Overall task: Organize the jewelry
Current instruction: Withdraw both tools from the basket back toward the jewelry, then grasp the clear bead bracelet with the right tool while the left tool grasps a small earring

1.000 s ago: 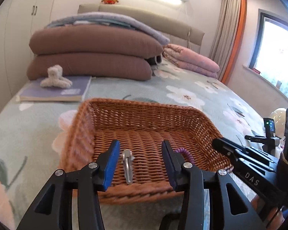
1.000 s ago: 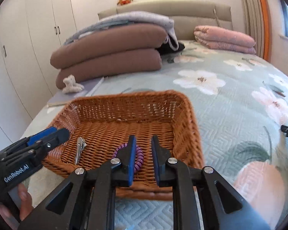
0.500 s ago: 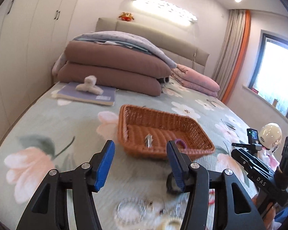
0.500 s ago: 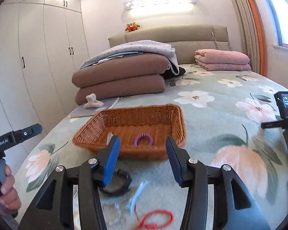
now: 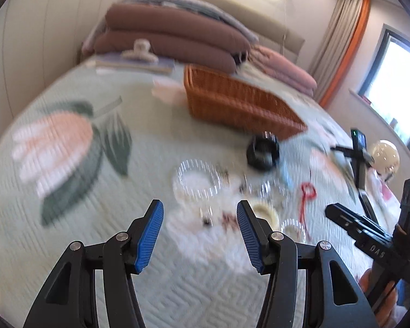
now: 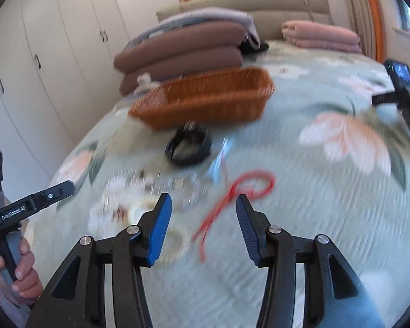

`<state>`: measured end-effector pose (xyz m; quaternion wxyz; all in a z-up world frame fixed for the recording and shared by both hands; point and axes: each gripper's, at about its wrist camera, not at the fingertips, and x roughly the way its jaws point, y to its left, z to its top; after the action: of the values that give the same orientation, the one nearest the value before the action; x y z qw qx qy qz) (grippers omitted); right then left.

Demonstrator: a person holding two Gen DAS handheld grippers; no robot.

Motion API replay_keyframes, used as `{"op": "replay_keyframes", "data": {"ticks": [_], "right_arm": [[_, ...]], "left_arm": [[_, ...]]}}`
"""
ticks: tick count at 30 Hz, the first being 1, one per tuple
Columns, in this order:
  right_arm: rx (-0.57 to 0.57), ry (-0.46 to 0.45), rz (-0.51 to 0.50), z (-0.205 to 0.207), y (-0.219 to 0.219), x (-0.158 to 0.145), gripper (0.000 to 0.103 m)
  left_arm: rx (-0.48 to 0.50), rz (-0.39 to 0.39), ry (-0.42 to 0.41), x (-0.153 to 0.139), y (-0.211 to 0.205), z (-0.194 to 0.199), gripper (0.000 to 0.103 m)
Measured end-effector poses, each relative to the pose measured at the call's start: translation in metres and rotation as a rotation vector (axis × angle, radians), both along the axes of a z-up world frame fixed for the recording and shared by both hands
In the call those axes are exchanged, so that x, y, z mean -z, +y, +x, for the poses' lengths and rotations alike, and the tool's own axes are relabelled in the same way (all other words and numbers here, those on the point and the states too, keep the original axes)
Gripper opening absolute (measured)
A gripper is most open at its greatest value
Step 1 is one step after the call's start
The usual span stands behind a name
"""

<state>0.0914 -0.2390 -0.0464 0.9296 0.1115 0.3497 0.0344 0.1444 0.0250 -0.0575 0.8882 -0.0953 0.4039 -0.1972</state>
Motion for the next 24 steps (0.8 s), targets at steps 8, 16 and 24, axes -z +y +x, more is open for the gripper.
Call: {"op": "replay_keyframes", "data": {"ticks": [8, 16, 24], "right_arm": [[-0.172, 0.091, -0.044, 0.024, 0.030, 0.015, 0.046], [-0.269, 0.148, -0.179, 0.040, 0.036, 0.030, 0.032], [-0.297, 0.116, -0.270, 0.036, 0.047, 0.034, 0.030]], "left_arm": [[0.006, -0.022, 0.060, 0.027, -0.015, 0.000, 0.058], [-0.013, -0.039, 0.067, 0.033, -0.018, 0.015, 0.057], [-0.024, 0.077, 0.045, 0.035, -0.038, 0.023, 0.045]]}}
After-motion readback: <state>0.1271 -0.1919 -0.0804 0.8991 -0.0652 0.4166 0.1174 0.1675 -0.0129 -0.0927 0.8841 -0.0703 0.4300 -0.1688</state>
